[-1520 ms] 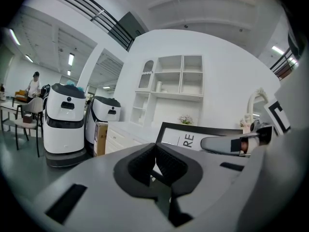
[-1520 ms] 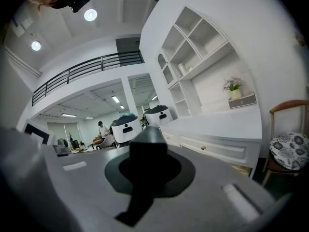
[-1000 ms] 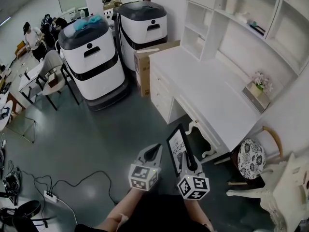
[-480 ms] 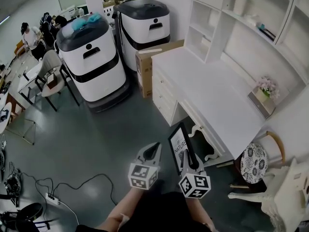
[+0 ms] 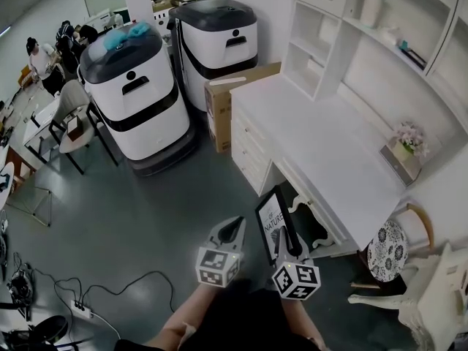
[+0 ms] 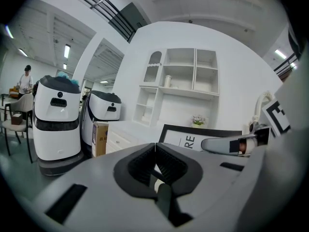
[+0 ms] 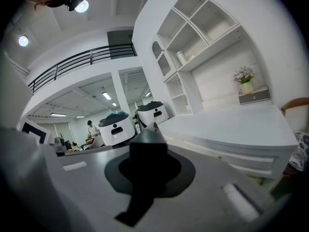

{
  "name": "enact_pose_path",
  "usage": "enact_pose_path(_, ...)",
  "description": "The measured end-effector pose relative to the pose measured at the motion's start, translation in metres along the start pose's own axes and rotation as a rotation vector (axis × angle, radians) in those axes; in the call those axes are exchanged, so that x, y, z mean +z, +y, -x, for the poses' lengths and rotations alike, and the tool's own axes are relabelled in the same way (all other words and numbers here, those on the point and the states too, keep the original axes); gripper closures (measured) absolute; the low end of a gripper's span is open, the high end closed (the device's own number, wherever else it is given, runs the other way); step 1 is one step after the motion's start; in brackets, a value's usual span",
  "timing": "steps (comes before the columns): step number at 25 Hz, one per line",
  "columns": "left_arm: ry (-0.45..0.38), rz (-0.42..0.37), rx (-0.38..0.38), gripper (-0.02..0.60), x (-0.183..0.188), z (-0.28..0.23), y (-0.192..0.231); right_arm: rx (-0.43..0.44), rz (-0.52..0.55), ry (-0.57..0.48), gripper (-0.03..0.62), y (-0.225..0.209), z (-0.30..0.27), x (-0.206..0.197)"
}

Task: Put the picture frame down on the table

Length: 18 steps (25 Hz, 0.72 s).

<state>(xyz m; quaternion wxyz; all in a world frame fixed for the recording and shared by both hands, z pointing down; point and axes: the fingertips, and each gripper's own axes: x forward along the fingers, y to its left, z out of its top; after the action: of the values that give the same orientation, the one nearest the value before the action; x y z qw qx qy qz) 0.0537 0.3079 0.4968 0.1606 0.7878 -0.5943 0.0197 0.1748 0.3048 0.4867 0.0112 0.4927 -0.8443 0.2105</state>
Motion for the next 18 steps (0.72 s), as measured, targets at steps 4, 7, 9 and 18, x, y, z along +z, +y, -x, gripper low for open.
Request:
enact_pose_path(4,0.007,0.001,-0.008,0.569,0.000,-0.009,0.009,-0.009,-0.006,0.001,0.580,0.000,-0.011,-0.001)
enact_pose_path(7,0.012,-0.002,-0.011,0.569,0.000,-0.014,0.014,-0.018,-0.012,0.005,0.580,-0.002,-0.017,-0.002)
enact_pose_path(9,0.015,-0.007,-0.011,0.569,-0.001,-0.015,0.017,-0.022,-0.018,0.007,0.580,-0.002,-0.022,-0.003)
enact_pose_path(18,0.015,0.016,0.010,0.569,-0.002,-0.012,0.033,0.007,0.002,0.003,0.580,0.016,-0.032,-0.003)
